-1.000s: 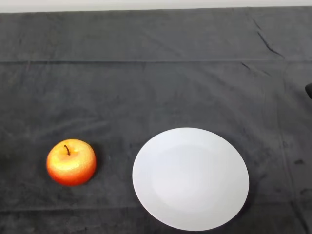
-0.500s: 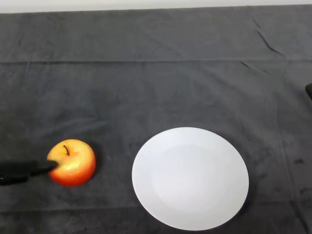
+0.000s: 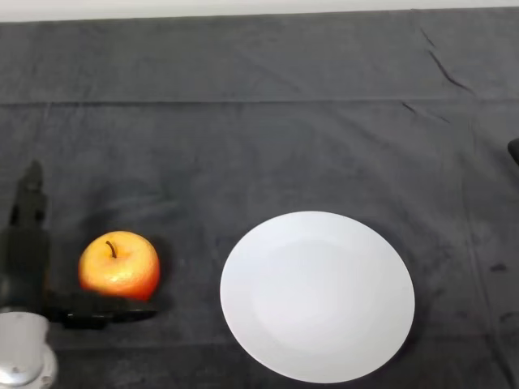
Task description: Move the apple to the plate
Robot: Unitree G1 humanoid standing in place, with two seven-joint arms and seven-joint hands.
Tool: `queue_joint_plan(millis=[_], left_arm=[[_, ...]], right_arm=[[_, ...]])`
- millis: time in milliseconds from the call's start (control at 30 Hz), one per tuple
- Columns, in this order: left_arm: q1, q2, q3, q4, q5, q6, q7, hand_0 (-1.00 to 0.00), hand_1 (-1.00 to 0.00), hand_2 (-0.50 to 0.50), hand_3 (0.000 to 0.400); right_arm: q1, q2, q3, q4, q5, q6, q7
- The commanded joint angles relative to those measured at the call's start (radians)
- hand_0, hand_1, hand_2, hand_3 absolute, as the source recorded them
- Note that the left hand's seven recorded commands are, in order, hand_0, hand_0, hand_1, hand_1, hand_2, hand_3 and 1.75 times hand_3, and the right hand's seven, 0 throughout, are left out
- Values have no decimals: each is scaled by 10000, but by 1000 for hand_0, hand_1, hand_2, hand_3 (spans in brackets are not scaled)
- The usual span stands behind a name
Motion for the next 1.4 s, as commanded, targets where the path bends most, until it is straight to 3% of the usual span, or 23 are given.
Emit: queue_joint_plan(millis=[33,200,767,800,833,867,900,933,967,1000,1033,1067,1400], left_arm=[[-519,16,-281,-705,312,210,-84,0,0,0,0],[-780,-105,-788,-661,501,473,-251,0,0,0,0],[-1184,-202,-1462,56,758,318,-761,0,0,0,0],[-1190,-187,-1464,67,772,326,-791,-204,0,-102,82],[-1195,-179,-1467,71,786,337,-809,-267,0,-133,107],[-1201,-172,-1470,73,801,350,-823,-467,0,-233,187],[-1210,-163,-1471,73,822,368,-839,-890,-122,-384,356],[-1217,-156,-1468,72,839,380,-849,-1000,-251,-375,400],[-1220,-149,-1463,70,855,389,-858,-1000,-549,-225,400],[-1219,-141,-1453,67,877,395,-864,-1000,-757,-122,400],[-1218,-136,-1446,64,896,399,-865,-1000,-918,-41,400],[-1217,-132,-1437,61,920,403,-863,-1000,-988,-6,400],[-1334,-160,-1388,-27,1255,579,-694,-1000,-1000,0,400]], right_arm=[[99,-201,-92,-184,0,-56,-44],[101,-199,-92,-191,4,-54,-49],[109,-193,-89,-208,17,-50,-63],[109,-193,-89,-209,17,-50,-64],[109,-193,-89,-210,18,-49,-64],[110,-192,-88,-211,18,-49,-65],[110,-192,-88,-212,19,-49,-66],[110,-192,-88,-212,20,-49,-66],[111,-192,-87,-213,20,-49,-66],[111,-192,-87,-213,21,-49,-67],[111,-192,-87,-214,21,-49,-68],[111,-192,-87,-215,22,-48,-68],[113,-191,-84,-218,27,-47,-72]])
